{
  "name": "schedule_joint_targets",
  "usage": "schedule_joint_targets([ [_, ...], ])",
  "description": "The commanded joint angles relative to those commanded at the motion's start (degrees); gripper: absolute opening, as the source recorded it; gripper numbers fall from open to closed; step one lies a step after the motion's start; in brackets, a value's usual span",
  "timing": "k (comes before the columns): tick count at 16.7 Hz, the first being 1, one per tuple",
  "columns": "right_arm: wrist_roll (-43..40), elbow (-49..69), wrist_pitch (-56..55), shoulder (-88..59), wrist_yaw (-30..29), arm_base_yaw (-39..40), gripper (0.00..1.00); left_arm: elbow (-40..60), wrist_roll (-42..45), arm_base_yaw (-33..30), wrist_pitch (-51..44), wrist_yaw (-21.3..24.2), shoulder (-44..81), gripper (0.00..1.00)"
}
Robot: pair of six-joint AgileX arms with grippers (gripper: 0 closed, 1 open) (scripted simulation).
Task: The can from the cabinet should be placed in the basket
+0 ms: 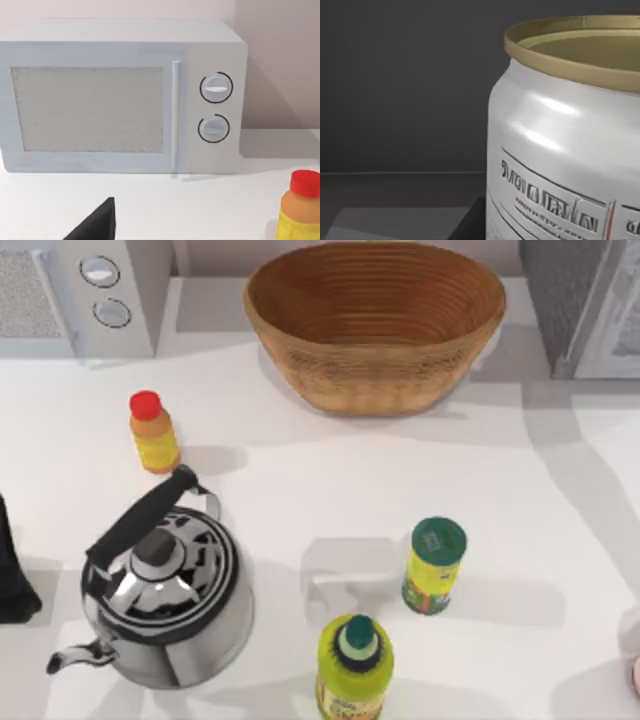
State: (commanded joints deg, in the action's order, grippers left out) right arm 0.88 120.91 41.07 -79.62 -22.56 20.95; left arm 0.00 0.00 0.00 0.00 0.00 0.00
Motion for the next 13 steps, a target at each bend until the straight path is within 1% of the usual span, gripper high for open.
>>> schedule_joint_targets([
  [4, 0.1, -0.2, -0.1, -0.1, 0.1, -0.3, 0.0, 0.0, 0.0, 0.0, 0.0, 0.0, 0.0, 1.0],
  [7, 0.1, -3.7, -1.7, 2.6, 1.0, -0.8, 0.0, 0.0, 0.0, 0.0, 0.0, 0.0, 0.0, 1.0],
  [10, 0.1, -12.7, -5.0, 8.8, 2.7, -2.2, 0.0, 0.0, 0.0, 0.0, 0.0, 0.0, 0.0, 1.0],
  [13, -0.1, -26.9, -9.5, 17.7, 5.2, -4.5, 0.0, 0.0, 0.0, 0.0, 0.0, 0.0, 0.0, 1.0],
])
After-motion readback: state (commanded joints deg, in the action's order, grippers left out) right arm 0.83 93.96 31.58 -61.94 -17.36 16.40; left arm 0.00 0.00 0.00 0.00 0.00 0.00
